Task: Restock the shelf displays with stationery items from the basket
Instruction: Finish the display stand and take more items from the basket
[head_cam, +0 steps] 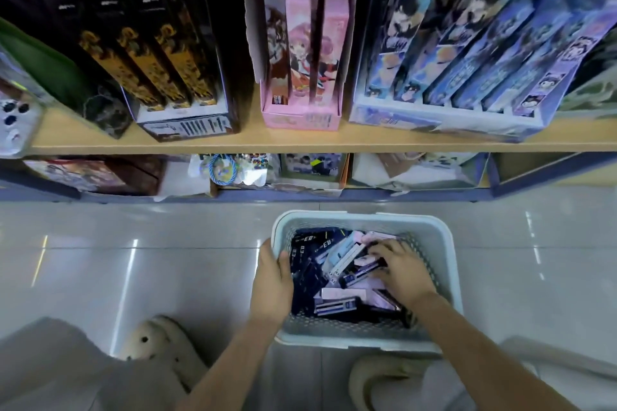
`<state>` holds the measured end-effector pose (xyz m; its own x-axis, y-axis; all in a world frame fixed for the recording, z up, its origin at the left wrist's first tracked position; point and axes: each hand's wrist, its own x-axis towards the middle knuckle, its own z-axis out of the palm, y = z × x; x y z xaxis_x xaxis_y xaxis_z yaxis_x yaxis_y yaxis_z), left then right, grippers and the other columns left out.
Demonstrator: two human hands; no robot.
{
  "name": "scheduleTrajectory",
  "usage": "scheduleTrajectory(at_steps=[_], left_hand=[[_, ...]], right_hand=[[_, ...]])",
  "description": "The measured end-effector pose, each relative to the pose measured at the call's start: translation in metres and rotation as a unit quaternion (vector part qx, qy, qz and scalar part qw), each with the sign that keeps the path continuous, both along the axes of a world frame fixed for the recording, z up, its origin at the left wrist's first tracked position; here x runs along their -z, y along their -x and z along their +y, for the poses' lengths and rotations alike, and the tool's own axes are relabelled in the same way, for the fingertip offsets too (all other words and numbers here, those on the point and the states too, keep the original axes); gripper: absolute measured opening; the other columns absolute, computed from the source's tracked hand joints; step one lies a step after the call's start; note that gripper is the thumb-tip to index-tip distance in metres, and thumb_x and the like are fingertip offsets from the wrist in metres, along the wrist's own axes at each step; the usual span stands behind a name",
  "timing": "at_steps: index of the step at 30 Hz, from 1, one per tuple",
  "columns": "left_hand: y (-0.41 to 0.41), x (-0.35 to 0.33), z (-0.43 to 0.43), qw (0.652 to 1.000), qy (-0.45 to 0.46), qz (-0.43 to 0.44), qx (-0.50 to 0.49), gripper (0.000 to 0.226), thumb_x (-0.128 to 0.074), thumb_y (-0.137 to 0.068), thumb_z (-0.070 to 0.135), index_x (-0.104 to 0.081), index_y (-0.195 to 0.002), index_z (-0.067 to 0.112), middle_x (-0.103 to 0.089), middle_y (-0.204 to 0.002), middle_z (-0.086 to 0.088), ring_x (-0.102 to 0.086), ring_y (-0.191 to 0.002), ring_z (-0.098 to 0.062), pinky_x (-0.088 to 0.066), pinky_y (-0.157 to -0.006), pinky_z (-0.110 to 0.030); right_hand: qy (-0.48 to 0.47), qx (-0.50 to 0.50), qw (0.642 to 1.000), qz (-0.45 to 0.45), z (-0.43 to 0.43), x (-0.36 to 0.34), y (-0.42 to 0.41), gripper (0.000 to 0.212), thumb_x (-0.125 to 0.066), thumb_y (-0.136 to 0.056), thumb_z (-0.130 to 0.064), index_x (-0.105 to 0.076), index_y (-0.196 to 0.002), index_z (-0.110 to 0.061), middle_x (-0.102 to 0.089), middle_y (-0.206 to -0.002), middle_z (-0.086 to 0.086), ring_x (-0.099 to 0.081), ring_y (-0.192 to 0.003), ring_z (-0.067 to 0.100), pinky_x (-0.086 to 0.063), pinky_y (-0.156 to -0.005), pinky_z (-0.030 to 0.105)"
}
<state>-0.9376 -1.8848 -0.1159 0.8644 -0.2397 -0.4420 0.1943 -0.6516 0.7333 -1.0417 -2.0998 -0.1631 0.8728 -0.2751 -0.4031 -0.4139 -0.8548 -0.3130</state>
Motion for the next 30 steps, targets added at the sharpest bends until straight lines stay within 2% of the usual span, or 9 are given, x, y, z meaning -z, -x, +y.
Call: scheduleTrajectory(at_steps=[4,7,9,13,18,21,24,27,30], left_hand=[[0.002,-0.007,0.0,0.999,0.001,-0.032,0.001,0.038,-0.04,-0.1,0.013,-0.036,-0.137,0.005,-0.043,-0.121,-0.003,-0.043,-0.11,-0.014,-0.027,-0.092,-0.013],[0.006,-0.015,-0.002,0.982,-0.031,-0.183,0.027,0.034,-0.046,-0.094,0.001,-0.045,-0.128,-0.003,-0.044,-0.117,-0.007,-0.039,-0.109,-0.015,-0.021,-0.095,-0.011],[0.012,-0.022,-0.008,0.976,0.003,-0.213,0.046,0.029,-0.045,-0.094,0.004,-0.049,-0.123,0.004,-0.044,-0.114,0.001,-0.041,-0.108,-0.013,-0.024,-0.096,-0.011],[0.022,-0.046,-0.031,0.99,0.135,0.027,-0.03,0.021,-0.043,-0.1,0.022,-0.046,-0.12,0.021,-0.051,-0.112,0.012,-0.049,-0.105,0.001,-0.033,-0.084,0.001],[0.02,-0.064,-0.037,0.953,0.229,0.158,-0.122,0.027,-0.034,-0.103,0.02,-0.058,-0.095,0.008,-0.058,-0.078,-0.008,-0.056,-0.063,-0.006,-0.045,-0.054,-0.015],[0.009,-0.068,-0.023,0.951,0.22,0.1,-0.191,0.029,-0.035,-0.103,0.016,-0.054,-0.083,0.008,-0.058,-0.067,-0.005,-0.055,-0.061,-0.01,-0.047,-0.057,-0.017],[-0.01,-0.06,0.003,0.958,0.179,0.049,-0.218,0.03,-0.033,-0.103,0.018,-0.048,-0.079,0.01,-0.049,-0.047,0.003,-0.045,-0.05,-0.013,-0.041,-0.057,-0.022],[-0.022,-0.048,0.024,0.965,0.133,0.047,-0.223,0.028,-0.032,-0.103,0.021,-0.051,-0.085,0.011,-0.046,-0.045,0.005,-0.04,-0.055,-0.018,-0.033,-0.06,-0.031],[-0.025,-0.044,0.032,0.968,0.109,0.058,-0.217,0.028,-0.031,-0.102,0.021,-0.05,-0.085,0.01,-0.045,-0.052,-0.002,-0.041,-0.051,-0.012,-0.034,-0.056,-0.025]], right_hand=[[0.052,-0.057,0.995,-0.068,-0.003,-0.004,-0.005,0.009,-0.068,-0.073,-0.03,-0.07,-0.074,-0.022,-0.071,-0.088,-0.002,-0.065,-0.084,0.026,-0.042,-0.08,0.031],[0.012,-0.04,0.999,-0.027,0.002,-0.013,-0.011,0.015,-0.06,-0.091,-0.026,-0.068,-0.097,-0.015,-0.068,-0.111,0.002,-0.06,-0.105,0.027,-0.043,-0.089,0.033],[-0.078,0.067,0.994,-0.043,0.011,-0.025,-0.015,0.022,-0.051,-0.097,-0.027,-0.063,-0.108,-0.012,-0.069,-0.107,0.006,-0.064,-0.092,0.026,-0.049,-0.078,0.034],[-0.271,0.158,0.943,-0.113,0.051,-0.066,-0.023,0.006,-0.042,-0.1,-0.021,-0.047,-0.104,-0.021,-0.061,-0.073,-0.004,-0.056,-0.061,0.004,-0.047,-0.059,0.023],[-0.385,0.156,0.896,-0.16,0.106,-0.099,-0.026,0.014,-0.039,-0.101,-0.017,-0.043,-0.095,-0.029,-0.058,-0.083,-0.016,-0.055,-0.069,-0.004,-0.042,-0.066,0.014],[-0.337,0.134,0.917,-0.168,0.106,-0.088,-0.031,0.015,-0.043,-0.1,-0.014,-0.055,-0.093,-0.02,-0.06,-0.091,-0.01,-0.056,-0.077,0.0,-0.041,-0.074,0.014],[-0.287,0.143,0.94,-0.113,0.093,-0.054,-0.034,0.019,-0.049,-0.098,-0.014,-0.059,-0.112,-0.007,-0.063,-0.105,0.005,-0.059,-0.094,0.013,-0.042,-0.084,0.01],[-0.266,0.15,0.951,-0.042,0.09,-0.03,-0.039,0.032,-0.054,-0.095,-0.01,-0.052,-0.126,-0.004,-0.058,-0.121,0.01,-0.058,-0.107,0.015,-0.044,-0.099,0.022],[-0.148,0.073,0.979,-0.12,0.092,-0.019,-0.049,0.036,-0.061,-0.087,0.0,-0.056,-0.123,-0.004,-0.058,-0.114,0.009,-0.058,-0.101,0.021,-0.046,-0.093,0.029]])
